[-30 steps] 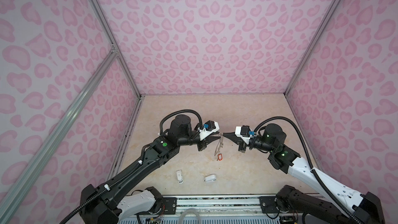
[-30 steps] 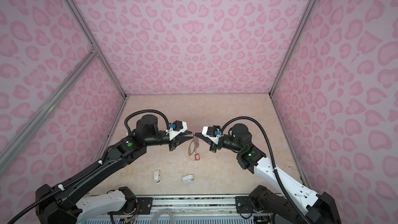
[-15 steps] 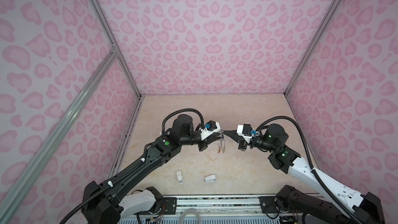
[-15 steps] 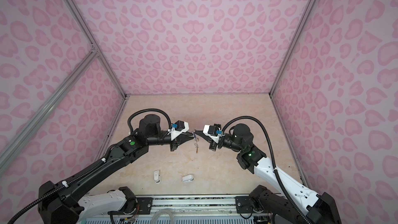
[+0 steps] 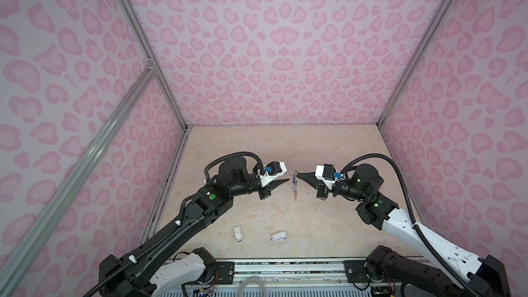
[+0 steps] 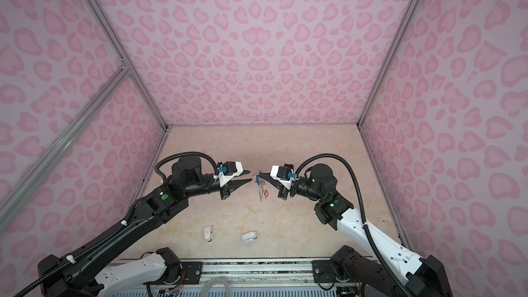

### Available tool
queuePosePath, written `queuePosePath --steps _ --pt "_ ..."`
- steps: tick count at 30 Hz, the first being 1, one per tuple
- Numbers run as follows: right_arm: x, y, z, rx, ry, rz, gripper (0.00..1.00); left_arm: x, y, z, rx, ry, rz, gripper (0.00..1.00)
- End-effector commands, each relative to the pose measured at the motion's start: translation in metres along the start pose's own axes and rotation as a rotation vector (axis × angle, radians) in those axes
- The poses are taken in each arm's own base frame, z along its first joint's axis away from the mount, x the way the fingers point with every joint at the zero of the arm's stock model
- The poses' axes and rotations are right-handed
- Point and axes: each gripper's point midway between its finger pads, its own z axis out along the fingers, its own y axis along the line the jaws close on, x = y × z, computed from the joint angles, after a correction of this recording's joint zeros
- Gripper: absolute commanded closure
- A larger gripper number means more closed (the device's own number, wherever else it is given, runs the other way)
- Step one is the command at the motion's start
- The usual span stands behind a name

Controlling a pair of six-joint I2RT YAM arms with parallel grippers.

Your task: Put the keys on the keyring

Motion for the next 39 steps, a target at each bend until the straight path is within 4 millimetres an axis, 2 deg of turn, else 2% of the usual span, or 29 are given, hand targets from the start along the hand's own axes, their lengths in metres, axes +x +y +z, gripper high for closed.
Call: queuePosePath --steps 1,7,17,20,23,25,26,28,31,36,39 --pt "-0.008 0.002 0.001 -0.022 -0.027 -0.004 1.00 -0.021 -0.001 -0.001 0.026 -0.070 0.058 0.73" --pt "-0.009 0.005 0.000 -0.032 -0.028 0.001 1.00 -0.028 -0.008 0.002 0.089 -0.094 0.059 0.75" --pt "-0.013 0.008 -0.001 -0.053 -0.038 0.002 1.00 -0.021 -0.010 0.011 0.125 -0.067 0.042 0.81" --pt "-0.013 0.009 0.000 -0.057 -0.036 0.005 1.00 -0.019 -0.010 0.012 0.126 -0.059 0.042 0.86" --pt "-0.009 0.010 0.000 -0.061 -0.023 0.009 1.00 -0.021 -0.009 0.011 0.120 -0.059 0.052 0.97" --pt "-0.008 0.006 -0.001 -0.036 -0.014 0.005 1.00 -0.021 -0.008 0.011 0.110 -0.048 0.062 0.97" --pt "-0.006 0.004 -0.002 -0.017 -0.001 -0.001 0.98 -0.021 -0.006 0.011 0.097 -0.040 0.066 0.97" --pt "0.001 -0.002 -0.005 0.025 0.050 -0.025 0.86 -0.021 -0.003 0.012 0.066 -0.013 0.080 0.97" --pt "0.009 -0.006 -0.011 0.055 0.131 -0.065 0.79 -0.018 0.000 0.013 0.029 0.050 0.115 0.97" --pt "0.010 -0.010 -0.017 0.079 0.188 -0.108 0.73 -0.011 0.004 0.017 0.000 0.173 0.195 0.97" --pt "0.011 -0.010 -0.017 0.076 0.207 -0.105 0.72 -0.011 0.007 0.017 -0.010 0.209 0.227 0.97"
